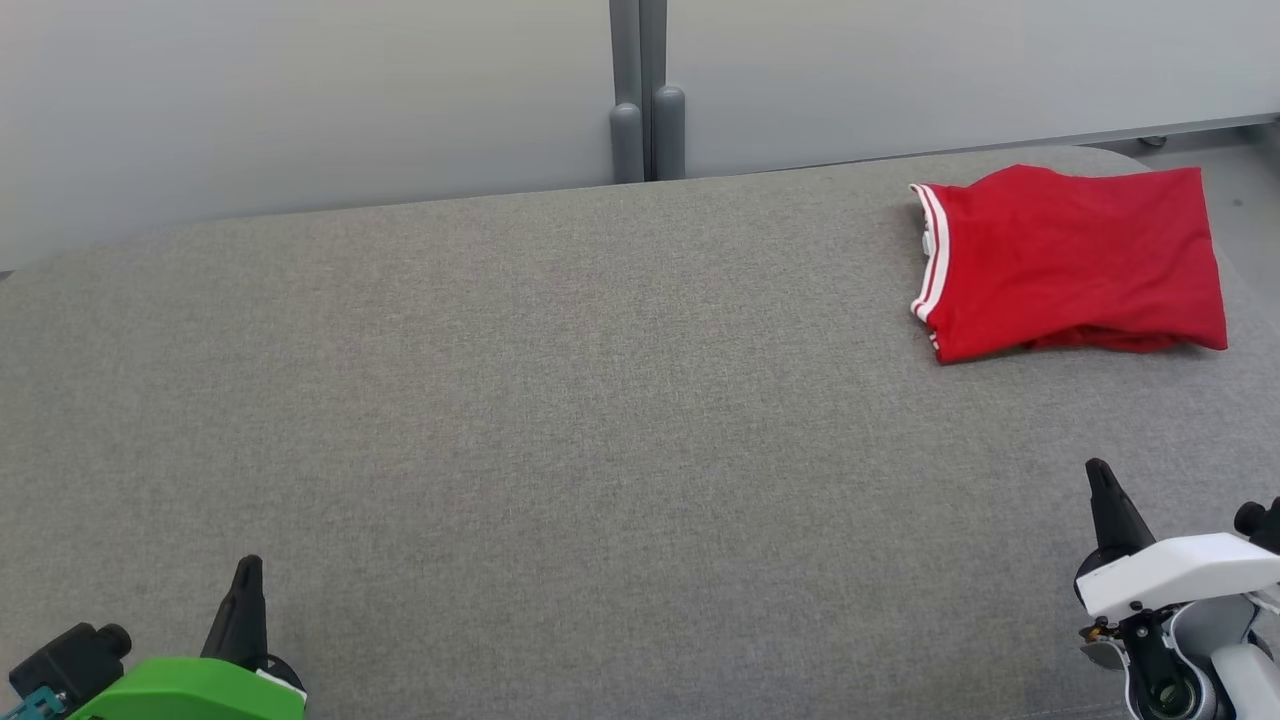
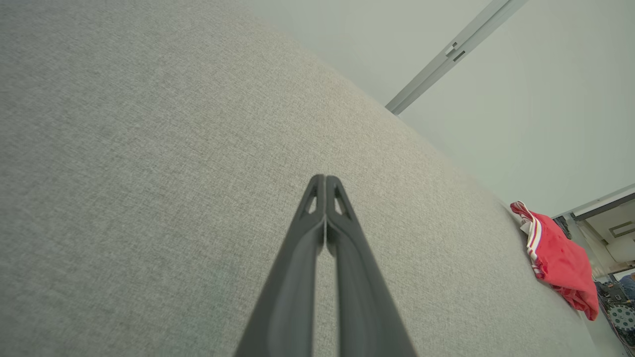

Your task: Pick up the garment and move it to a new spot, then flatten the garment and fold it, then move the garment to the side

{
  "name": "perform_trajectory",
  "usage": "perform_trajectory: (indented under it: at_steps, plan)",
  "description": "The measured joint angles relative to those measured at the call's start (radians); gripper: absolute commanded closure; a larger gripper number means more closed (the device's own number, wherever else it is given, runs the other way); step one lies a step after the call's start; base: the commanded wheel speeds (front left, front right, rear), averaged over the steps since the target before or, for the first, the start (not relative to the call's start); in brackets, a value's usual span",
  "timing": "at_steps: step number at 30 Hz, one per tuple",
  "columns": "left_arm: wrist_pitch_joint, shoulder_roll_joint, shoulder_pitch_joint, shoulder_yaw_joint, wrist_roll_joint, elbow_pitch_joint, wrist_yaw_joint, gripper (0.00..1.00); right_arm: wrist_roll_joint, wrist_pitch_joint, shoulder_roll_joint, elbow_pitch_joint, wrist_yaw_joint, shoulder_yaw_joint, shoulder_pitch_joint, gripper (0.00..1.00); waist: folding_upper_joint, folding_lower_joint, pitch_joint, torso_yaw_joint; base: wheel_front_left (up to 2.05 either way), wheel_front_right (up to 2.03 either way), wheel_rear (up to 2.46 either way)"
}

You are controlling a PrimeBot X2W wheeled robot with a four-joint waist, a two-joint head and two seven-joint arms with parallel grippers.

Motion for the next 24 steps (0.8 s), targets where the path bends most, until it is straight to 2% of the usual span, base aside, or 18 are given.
perform_trajectory:
  at_steps: [24]
  plan:
    - [0.080,-0.049,-0.052,0.058,-0.267,0.035,-0.053,1.00,0.291,0.078,0.060,0.011,0.053,-0.084,-0.040,1.00,0.0000,0.0000,-0.004,0.000,0.00,0.00,0.00]
